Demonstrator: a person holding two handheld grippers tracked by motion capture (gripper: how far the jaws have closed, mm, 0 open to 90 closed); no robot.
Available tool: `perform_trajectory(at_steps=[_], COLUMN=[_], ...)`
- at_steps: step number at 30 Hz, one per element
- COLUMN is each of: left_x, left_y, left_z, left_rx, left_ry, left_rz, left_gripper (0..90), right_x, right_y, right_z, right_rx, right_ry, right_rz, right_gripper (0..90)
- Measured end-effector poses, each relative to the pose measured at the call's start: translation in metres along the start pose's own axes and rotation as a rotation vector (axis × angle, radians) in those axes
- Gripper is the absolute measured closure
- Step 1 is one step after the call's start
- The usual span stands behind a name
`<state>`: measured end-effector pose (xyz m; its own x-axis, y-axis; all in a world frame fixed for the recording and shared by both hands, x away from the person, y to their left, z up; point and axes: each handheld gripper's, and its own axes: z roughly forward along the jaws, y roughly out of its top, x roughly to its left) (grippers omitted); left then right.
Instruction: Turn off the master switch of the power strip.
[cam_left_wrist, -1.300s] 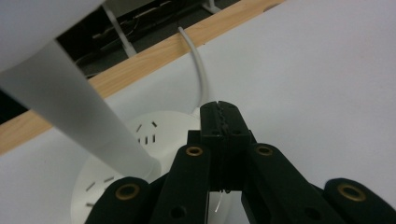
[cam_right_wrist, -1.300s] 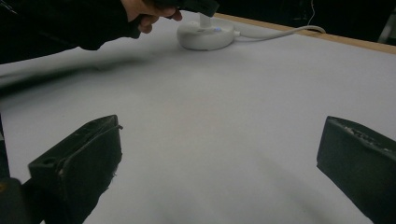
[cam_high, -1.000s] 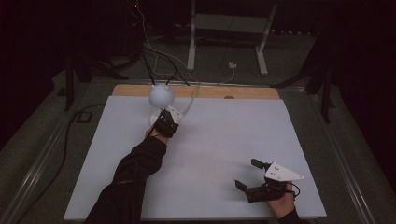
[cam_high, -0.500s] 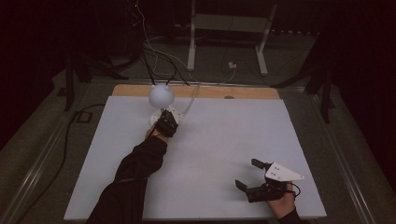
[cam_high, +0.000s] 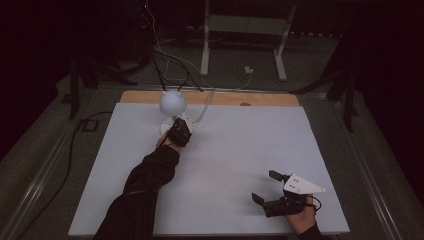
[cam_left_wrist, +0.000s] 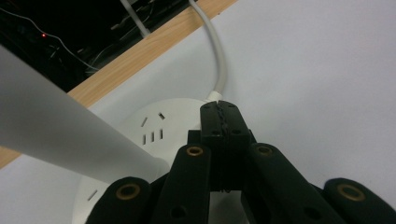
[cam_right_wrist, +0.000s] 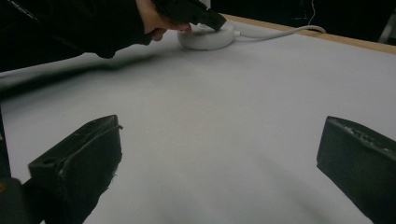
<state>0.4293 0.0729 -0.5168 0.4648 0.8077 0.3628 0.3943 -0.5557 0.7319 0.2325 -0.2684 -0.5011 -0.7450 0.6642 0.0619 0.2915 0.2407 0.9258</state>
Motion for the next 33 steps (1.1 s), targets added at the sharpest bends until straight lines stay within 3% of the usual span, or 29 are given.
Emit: perform_trajectory(at_steps=[10,33], left_x=[0.0005,0.0011], left_y=[-0.0015,0.0050], left_z=[0.0020,0.0050], left_rx=[0.002,0.048], left_ry=[0.011,0.014], left_rz=[-0.009,0.026], left_gripper=[90.0,90.0], right_x=[-0.0001,0.0005], right_y=[-0.0003,-0.0006], right_z=[0.0002,0.0009], right_rx=[0.005,0.011], right_ry=[0.005,0.006], right_rz=[0.002,-0.002], right_gripper=[0.0,0.0])
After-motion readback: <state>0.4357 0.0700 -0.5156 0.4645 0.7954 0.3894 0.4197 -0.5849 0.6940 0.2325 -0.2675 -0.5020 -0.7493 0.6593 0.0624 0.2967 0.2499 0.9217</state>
